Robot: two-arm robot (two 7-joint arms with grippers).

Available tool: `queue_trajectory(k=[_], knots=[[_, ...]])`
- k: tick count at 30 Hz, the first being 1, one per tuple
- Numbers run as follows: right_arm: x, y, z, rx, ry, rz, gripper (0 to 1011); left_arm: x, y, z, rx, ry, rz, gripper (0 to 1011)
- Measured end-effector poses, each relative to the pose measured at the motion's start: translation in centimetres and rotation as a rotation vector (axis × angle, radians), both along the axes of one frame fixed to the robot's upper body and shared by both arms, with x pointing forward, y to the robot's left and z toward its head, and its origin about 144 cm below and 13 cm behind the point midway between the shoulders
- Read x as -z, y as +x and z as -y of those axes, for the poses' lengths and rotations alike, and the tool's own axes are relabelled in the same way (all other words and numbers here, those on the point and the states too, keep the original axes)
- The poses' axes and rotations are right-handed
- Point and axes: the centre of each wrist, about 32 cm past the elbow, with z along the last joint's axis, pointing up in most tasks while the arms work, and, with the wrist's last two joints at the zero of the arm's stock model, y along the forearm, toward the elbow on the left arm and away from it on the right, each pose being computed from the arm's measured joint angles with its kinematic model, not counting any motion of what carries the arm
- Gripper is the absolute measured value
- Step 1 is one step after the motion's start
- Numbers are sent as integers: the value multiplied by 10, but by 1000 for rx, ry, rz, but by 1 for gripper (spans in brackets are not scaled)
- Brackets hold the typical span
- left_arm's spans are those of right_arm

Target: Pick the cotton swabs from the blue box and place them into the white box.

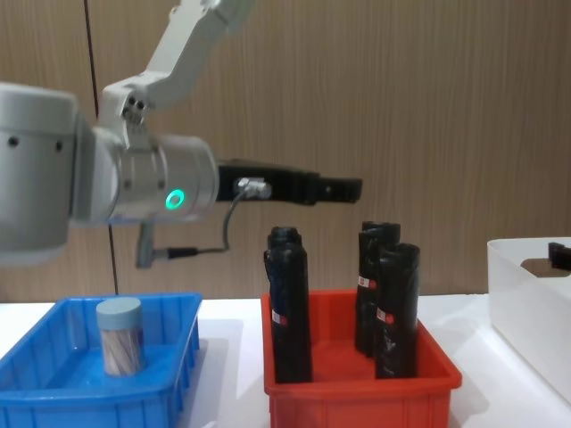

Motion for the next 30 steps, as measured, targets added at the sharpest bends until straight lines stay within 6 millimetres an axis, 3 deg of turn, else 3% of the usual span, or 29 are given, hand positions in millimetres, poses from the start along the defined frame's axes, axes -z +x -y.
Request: queue_trajectory(k=[30], knots=[[-7,-73,-39,-114,16,61,1001,59,-81,-10,-225,29,217,1004]])
